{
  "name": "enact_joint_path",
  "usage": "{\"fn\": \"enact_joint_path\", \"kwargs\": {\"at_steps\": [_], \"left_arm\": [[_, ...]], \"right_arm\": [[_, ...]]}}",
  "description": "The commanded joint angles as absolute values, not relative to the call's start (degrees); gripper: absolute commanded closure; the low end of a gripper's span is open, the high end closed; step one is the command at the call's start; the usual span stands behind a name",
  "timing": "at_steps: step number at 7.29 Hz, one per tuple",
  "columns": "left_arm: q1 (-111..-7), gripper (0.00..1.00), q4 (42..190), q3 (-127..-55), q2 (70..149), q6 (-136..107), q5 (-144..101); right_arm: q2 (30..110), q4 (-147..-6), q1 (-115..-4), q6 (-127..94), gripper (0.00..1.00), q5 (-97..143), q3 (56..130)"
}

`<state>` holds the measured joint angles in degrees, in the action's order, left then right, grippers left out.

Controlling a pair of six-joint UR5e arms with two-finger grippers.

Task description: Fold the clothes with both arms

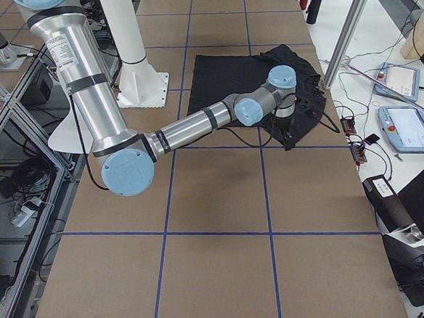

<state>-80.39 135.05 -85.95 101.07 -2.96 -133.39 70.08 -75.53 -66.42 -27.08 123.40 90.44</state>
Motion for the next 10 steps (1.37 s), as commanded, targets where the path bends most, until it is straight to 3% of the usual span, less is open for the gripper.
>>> {"fn": "enact_joint_path", "kwargs": {"at_steps": [1,3,5,10], "left_arm": [[-80.25,0.0,135.09,-86.04,100.9,-2.9,-133.33],[-80.24,0.0,136.31,-85.96,100.37,-2.9,-133.33],[-80.16,0.0,136.32,-85.7,100.37,-2.9,-133.33],[-80.16,0.0,136.32,-85.61,100.37,-2.9,-133.33]], "right_arm": [[67.09,-60.71,-59.26,-39.87,0.0,115.88,81.44],[61.11,-53.21,-56.44,-44.55,0.01,112.26,71.23],[60.38,-48.53,-55.38,-47.8,0.04,110.84,67.16],[57.92,-44.65,-53.26,-51.59,0.31,107.14,61.35]]}}
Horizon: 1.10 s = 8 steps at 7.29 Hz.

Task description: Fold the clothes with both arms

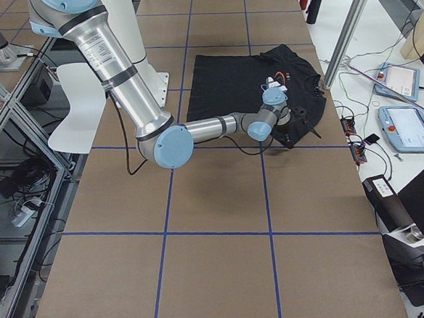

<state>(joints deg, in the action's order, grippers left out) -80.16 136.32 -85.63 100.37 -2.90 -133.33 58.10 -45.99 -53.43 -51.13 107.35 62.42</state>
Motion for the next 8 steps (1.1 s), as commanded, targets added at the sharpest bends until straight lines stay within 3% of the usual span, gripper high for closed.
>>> {"fn": "enact_joint_path", "kwargs": {"at_steps": [1,2,3,5,6,8], "left_arm": [[-80.16,0.0,136.32,-85.61,100.37,-2.9,-133.33],[-80.16,0.0,136.32,-85.61,100.37,-2.9,-133.33],[-80.16,0.0,136.32,-85.61,100.37,-2.9,-133.33],[-80.16,0.0,136.32,-85.61,100.37,-2.9,-133.33],[-80.16,0.0,136.32,-85.61,100.37,-2.9,-133.33],[-80.16,0.0,136.32,-85.17,100.37,-2.9,-133.33]], "right_arm": [[57.92,-44.65,-53.26,-52.72,0.49,107.14,61.35],[57.92,-44.65,-53.26,-52.73,0.66,107.14,61.52],[57.92,-44.65,-53.35,-52.82,0.75,107.14,61.78],[58.27,-44.65,-53.44,-53.08,0.85,107.23,63.01],[58.53,-44.65,-53.61,-53.17,0.96,107.23,64.06],[57.92,-47.18,-53.53,-54.66,1.0,107.23,68.0]]}}
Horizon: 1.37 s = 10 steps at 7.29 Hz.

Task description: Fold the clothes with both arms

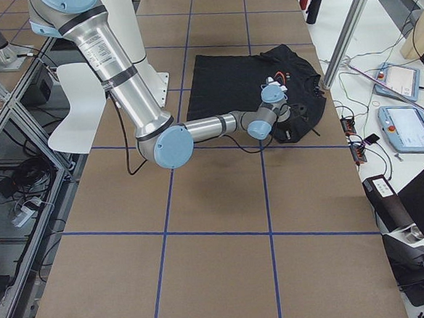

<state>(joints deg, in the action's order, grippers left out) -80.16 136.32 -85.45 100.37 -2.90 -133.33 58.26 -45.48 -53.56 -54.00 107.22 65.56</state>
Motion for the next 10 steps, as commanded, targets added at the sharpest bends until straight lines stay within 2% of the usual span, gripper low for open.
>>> {"fn": "enact_joint_path", "kwargs": {"at_steps": [1,4,9,10], "left_arm": [[-80.07,0.0,136.32,-85.17,100.37,-2.9,-133.33],[-79.98,0.0,136.49,-85.17,100.37,-2.99,-133.33],[-79.89,0.0,136.49,-85.17,100.46,-2.99,-133.33],[-79.98,0.0,136.49,-85.17,100.46,-2.99,-133.33]], "right_arm": [[56.27,-51.55,-53.26,-56.93,1.0,107.23,70.2],[46.96,-59.32,-47.4,-65.79,1.0,99.8,69.79],[45.62,-59.59,-38.77,-68.64,1.0,90.62,69.26],[45.62,-59.5,-38.67,-68.64,0.4,90.53,69.17]]}}
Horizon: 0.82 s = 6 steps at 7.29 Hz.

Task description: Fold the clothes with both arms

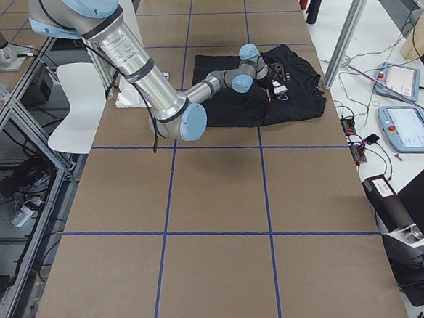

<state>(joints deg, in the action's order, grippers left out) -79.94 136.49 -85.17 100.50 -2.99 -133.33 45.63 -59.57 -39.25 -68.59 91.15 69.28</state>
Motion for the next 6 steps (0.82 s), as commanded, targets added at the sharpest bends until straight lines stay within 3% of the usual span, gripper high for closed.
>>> {"fn": "enact_joint_path", "kwargs": {"at_steps": [1,4,6], "left_arm": [[-79.89,0.0,136.49,-85.17,100.55,-3.16,-133.33],[-76.49,0.0,136.49,-84.82,104.48,-14.09,-130.98],[-70.09,0.0,136.49,-80.54,112.37,-28.69,-121.87]], "right_arm": [[45.62,-59.59,-38.5,-68.73,0.01,90.18,69.0],[42.64,-68.78,-42.95,-66.11,0.01,96.11,69.96],[46.81,-69.26,-48.84,-58.49,0.0,103.86,73.72]]}}
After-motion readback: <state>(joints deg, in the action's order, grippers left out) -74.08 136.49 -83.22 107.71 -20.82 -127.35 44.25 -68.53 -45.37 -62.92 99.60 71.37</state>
